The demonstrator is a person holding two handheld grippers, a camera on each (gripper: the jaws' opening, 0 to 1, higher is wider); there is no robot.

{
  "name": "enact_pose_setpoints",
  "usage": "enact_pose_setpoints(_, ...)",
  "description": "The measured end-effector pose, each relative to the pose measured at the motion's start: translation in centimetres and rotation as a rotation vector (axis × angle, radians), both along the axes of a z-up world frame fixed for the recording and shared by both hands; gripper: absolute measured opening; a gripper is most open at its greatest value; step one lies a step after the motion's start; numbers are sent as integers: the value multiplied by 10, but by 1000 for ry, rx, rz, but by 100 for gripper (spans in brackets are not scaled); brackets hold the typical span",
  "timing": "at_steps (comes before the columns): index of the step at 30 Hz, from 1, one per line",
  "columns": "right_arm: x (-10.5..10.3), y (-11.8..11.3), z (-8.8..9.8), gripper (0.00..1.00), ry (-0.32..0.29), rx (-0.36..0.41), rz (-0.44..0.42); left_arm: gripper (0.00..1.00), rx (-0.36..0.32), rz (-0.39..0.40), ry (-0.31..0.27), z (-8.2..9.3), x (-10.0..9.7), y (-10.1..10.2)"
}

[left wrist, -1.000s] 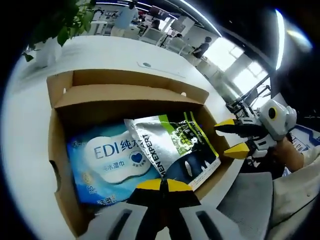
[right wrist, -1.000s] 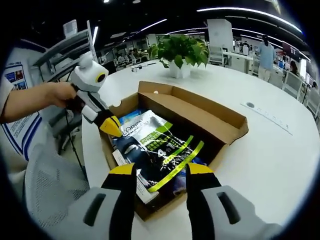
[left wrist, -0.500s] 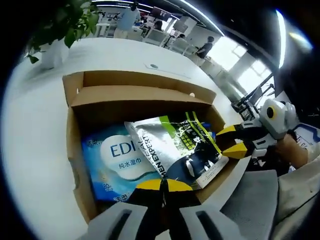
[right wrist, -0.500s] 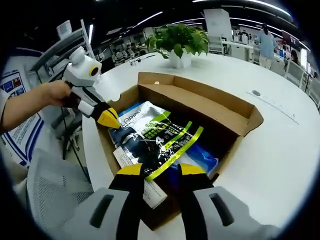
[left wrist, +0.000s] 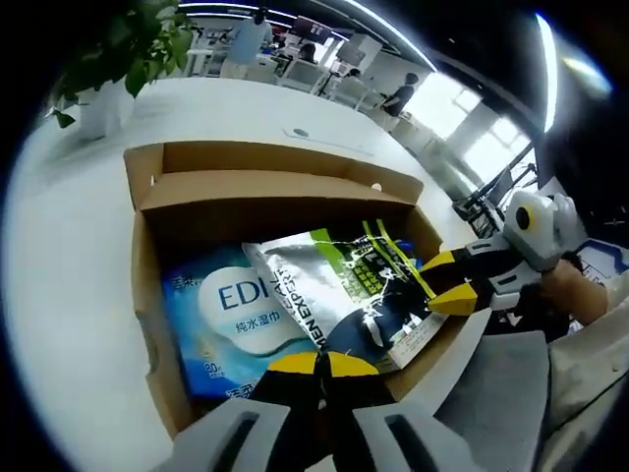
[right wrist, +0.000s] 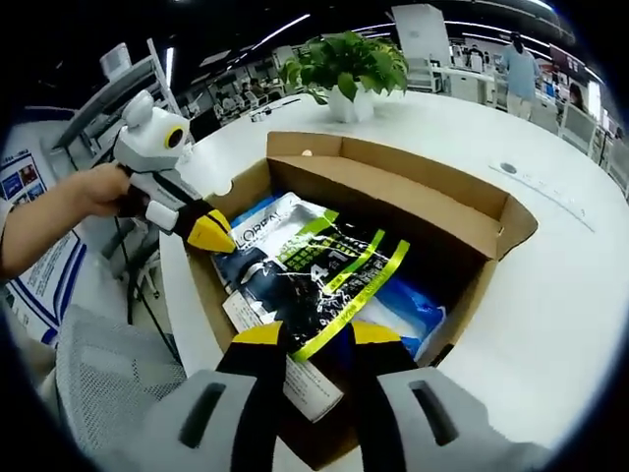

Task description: Operate the shoe box by opening the lid, removing the specified soft item, and placing it in the target area until the item is outside and the box remains undamaged.

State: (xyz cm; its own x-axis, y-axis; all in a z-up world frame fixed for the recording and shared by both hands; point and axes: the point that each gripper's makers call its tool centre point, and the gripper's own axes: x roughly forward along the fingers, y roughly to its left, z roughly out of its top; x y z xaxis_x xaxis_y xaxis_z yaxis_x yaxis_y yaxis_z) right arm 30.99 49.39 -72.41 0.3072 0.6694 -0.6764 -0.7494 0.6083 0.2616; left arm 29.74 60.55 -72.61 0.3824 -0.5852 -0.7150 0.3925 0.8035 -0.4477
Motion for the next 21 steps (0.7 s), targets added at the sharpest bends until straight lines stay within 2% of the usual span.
enact_pose_setpoints(6,0,2,-1,21,19,13,-24,0,9,-9,-5,-2,-1,-1)
enact_pose_setpoints(11,2,3,3,13,-15,14,-17,0,23,-10,-9,-3,-2,2)
enact_pose_setpoints(21,-1,2,6,9,-33,9,-4,0,8,1,-35,8,-4,0)
